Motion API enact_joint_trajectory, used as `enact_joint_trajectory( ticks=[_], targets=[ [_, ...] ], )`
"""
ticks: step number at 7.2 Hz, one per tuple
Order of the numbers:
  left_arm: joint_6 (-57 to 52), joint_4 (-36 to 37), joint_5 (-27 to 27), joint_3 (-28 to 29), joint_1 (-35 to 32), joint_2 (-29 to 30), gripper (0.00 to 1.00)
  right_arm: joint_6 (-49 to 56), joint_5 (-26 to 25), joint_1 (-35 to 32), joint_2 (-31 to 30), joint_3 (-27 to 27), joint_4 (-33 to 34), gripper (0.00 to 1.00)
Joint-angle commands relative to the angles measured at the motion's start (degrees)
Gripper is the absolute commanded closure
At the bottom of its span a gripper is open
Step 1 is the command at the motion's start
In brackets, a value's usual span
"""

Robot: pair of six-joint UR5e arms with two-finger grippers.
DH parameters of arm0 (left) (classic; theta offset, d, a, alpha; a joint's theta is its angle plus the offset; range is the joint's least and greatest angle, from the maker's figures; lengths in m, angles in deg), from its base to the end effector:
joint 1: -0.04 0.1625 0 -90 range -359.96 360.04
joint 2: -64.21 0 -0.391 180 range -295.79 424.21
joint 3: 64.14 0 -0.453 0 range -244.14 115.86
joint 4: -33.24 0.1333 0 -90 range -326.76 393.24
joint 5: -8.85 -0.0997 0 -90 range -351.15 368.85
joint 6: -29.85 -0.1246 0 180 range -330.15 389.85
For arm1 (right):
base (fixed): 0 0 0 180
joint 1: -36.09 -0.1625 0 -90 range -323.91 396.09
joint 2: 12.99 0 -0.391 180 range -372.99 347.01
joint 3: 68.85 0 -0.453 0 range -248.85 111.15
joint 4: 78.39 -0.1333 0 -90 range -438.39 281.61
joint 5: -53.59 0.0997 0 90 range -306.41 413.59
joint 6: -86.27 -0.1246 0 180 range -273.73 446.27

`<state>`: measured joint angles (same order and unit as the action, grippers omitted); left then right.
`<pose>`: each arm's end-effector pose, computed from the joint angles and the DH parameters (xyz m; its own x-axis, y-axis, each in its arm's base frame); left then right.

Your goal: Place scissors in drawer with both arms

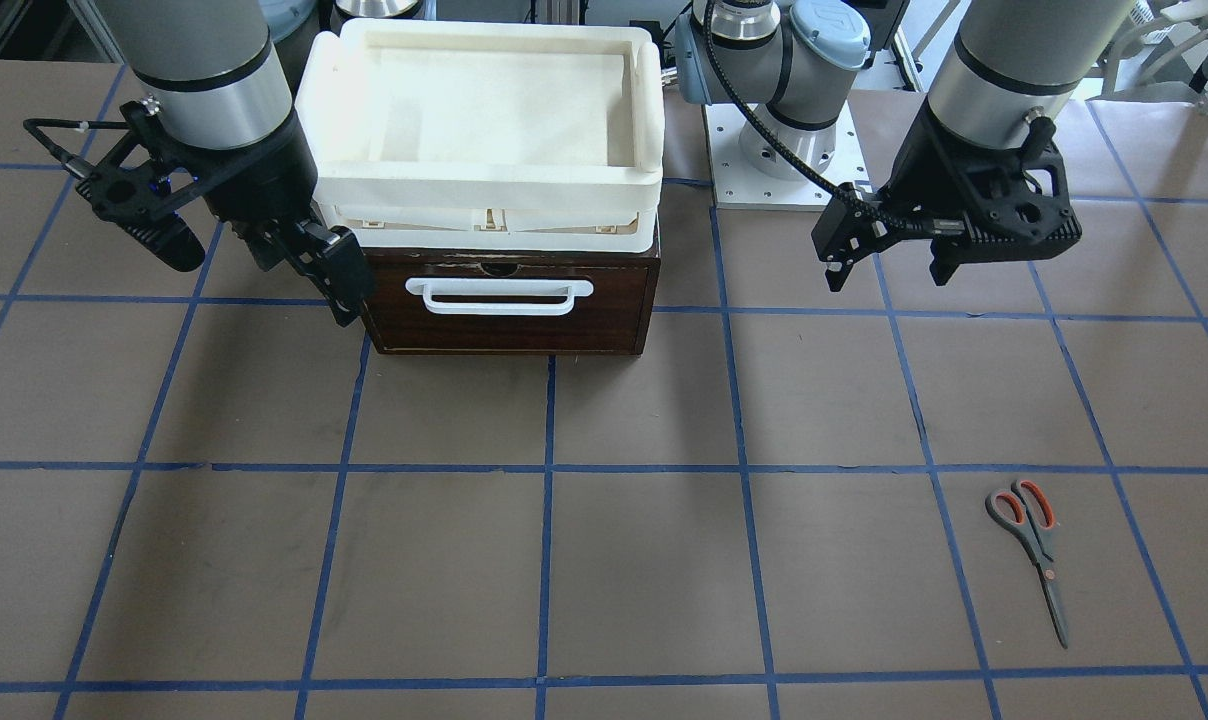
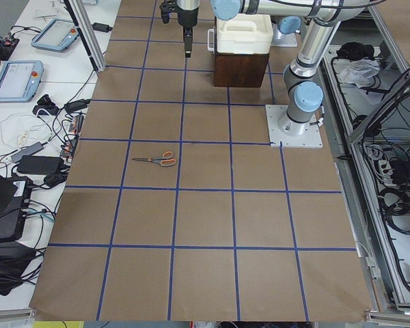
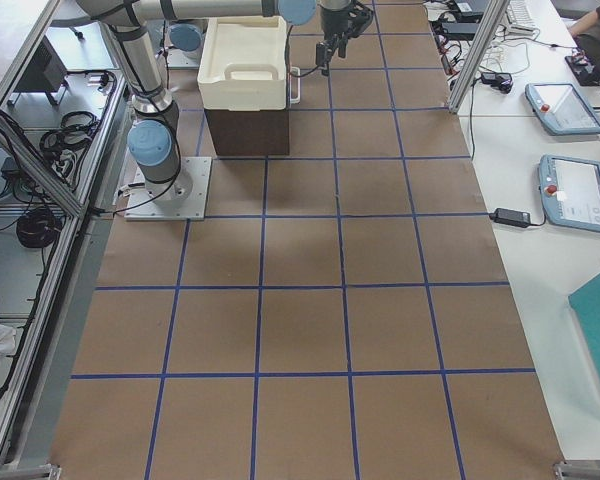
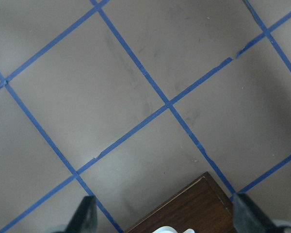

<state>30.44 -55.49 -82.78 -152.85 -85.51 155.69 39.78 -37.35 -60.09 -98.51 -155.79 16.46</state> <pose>-0.0855 -0.5735 0.4292 -0.9957 -0.0884 -0.0282 -0.0878 0.9960 -0.0191 0.1940 -0.5728 0.4227 -0.7624 0.6463 -0.0321 0.6470 0.7606 -0.0531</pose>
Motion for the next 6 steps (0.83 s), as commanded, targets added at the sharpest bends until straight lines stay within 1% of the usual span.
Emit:
enact_joint_trajectory(
  ticks=[1, 2, 4, 5, 6],
  targets=[
    [-0.06, 1.54, 0.05, -1.9, 4.14, 3.6, 0.0, -14.72, -0.12, -4.34, 2.36, 0.11, 1.29, 0.0],
    [-1.45, 2.76, -0.21, -1.99, 6.34, 6.14, 0.0, -18.87, -0.21, -5.93, 4.11, 0.02, 2.6, 0.0],
    [-4.54, 9.5, -0.3, -2.08, 9.51, 11.94, 0.0, -30.98, -2.31, -10.23, 7.28, 0.11, 2.71, 0.0],
    [-5.24, 12.41, -0.04, -1.99, 11.09, 15.1, 0.0, -34.43, -3.88, -11.91, 8.69, 0.11, 2.71, 0.0],
    [-8.81, 14.96, -0.21, -1.91, 12.85, 17.83, 0.0, -37.68, -3.9, -12.8, 10.01, 0.02, 2.71, 0.0]
  ],
)
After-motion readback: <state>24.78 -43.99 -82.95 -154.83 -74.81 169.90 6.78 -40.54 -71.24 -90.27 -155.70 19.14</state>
